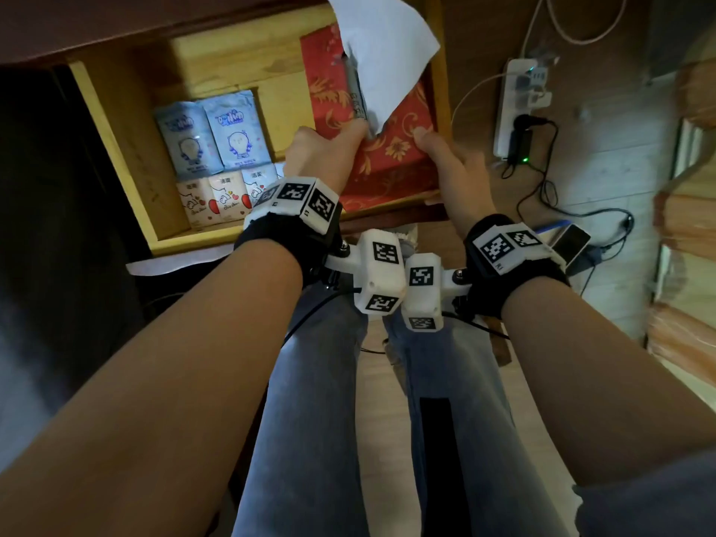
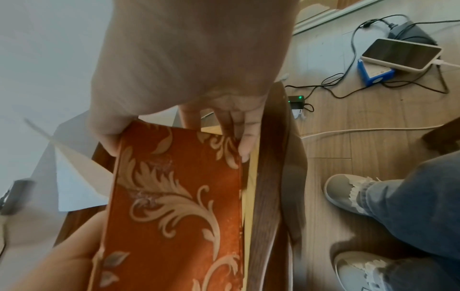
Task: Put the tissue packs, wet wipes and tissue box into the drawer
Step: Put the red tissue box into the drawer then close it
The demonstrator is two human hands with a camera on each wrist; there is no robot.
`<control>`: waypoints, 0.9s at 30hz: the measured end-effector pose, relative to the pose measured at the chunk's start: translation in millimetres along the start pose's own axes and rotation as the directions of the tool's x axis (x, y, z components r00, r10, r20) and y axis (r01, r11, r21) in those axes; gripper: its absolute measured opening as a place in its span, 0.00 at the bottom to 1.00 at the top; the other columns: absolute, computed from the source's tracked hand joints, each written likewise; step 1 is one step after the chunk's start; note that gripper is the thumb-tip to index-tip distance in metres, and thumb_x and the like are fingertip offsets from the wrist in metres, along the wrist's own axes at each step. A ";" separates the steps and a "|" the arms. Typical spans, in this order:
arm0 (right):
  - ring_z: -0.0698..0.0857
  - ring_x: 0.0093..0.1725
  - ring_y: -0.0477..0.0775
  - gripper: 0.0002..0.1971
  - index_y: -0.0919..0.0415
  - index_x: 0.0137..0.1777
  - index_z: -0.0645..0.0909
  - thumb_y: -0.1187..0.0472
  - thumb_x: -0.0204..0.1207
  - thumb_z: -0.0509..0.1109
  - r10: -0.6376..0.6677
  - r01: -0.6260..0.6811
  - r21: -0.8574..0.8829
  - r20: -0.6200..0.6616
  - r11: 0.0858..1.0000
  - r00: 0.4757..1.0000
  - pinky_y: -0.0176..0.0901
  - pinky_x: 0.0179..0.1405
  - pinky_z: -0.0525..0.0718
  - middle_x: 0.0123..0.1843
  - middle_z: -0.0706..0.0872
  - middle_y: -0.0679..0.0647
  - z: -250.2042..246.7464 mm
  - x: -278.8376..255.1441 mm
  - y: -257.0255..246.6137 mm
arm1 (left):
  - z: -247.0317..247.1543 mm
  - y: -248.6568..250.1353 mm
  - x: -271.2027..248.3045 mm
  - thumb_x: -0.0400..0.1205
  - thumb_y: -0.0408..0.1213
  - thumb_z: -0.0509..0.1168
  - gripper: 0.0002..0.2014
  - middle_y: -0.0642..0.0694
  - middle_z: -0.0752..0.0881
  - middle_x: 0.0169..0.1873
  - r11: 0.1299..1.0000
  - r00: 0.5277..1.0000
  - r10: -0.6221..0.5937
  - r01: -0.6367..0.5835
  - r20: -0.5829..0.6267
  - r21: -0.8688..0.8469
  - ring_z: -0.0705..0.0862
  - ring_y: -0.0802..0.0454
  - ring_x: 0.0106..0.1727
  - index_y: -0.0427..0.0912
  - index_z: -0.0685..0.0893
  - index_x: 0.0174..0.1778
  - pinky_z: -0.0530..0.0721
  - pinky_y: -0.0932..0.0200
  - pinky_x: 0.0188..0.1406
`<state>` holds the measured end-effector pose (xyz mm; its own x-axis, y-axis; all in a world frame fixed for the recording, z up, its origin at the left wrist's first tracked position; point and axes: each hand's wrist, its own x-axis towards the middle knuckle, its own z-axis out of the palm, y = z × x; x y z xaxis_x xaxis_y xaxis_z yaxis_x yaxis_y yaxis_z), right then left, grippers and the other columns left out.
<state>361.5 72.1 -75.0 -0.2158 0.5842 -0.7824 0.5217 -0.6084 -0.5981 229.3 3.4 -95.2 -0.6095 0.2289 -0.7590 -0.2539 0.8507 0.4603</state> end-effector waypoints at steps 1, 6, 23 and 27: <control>0.86 0.55 0.45 0.26 0.57 0.65 0.80 0.44 0.72 0.71 -0.027 0.027 -0.034 0.006 0.999 1.000 0.53 0.62 0.86 0.51 0.87 0.44 1.6 0.9 0.6 | 0.1 3.4 0.5 0.69 0.56 0.70 0.19 0.56 0.77 0.31 1.000 1.000 0.014 -0.013 -0.026 0.027 0.76 0.62 0.32 0.44 0.78 0.38 0.72 0.64 0.26; 0.89 0.53 0.45 0.33 0.55 0.60 0.85 0.34 0.60 0.72 -0.143 0.139 -0.175 -0.010 0.975 0.990 0.52 0.60 0.87 0.53 0.92 0.50 0.6 14.0 -1.2 | 3.6 16.7 7.4 0.71 0.52 0.70 0.19 0.56 0.74 0.27 0.992 0.992 0.056 -0.042 -0.114 0.117 0.71 0.62 0.27 0.46 0.70 0.26 0.66 0.68 0.21; 0.84 0.47 0.43 0.12 0.59 0.58 0.84 0.60 0.76 0.68 -0.329 0.260 -0.386 -0.125 0.885 0.936 0.15 0.37 0.76 0.50 0.88 0.51 -32.4 65.1 44.5 | 51.8 -5.1 17.2 0.72 0.46 0.73 0.31 0.37 0.83 0.59 0.977 0.987 0.073 -0.041 -0.146 0.211 0.82 0.39 0.60 0.34 0.69 0.65 0.79 0.52 0.53; 0.84 0.46 0.41 0.11 0.60 0.58 0.85 0.59 0.77 0.68 -0.345 0.287 -0.330 -0.130 0.899 0.930 0.14 0.39 0.76 0.48 0.86 0.48 -34.0 64.2 51.3 | 55.6 -7.6 16.4 0.74 0.46 0.71 0.31 0.38 0.82 0.60 0.971 0.982 0.109 -0.072 -0.157 0.229 0.81 0.39 0.60 0.34 0.68 0.65 0.77 0.54 0.53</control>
<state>402.4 96.6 -150.0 -0.2730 0.8229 -0.4983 0.6796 -0.2017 -0.7053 263.0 27.1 -136.8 -0.7436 0.2437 -0.6226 -0.0306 0.9179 0.3957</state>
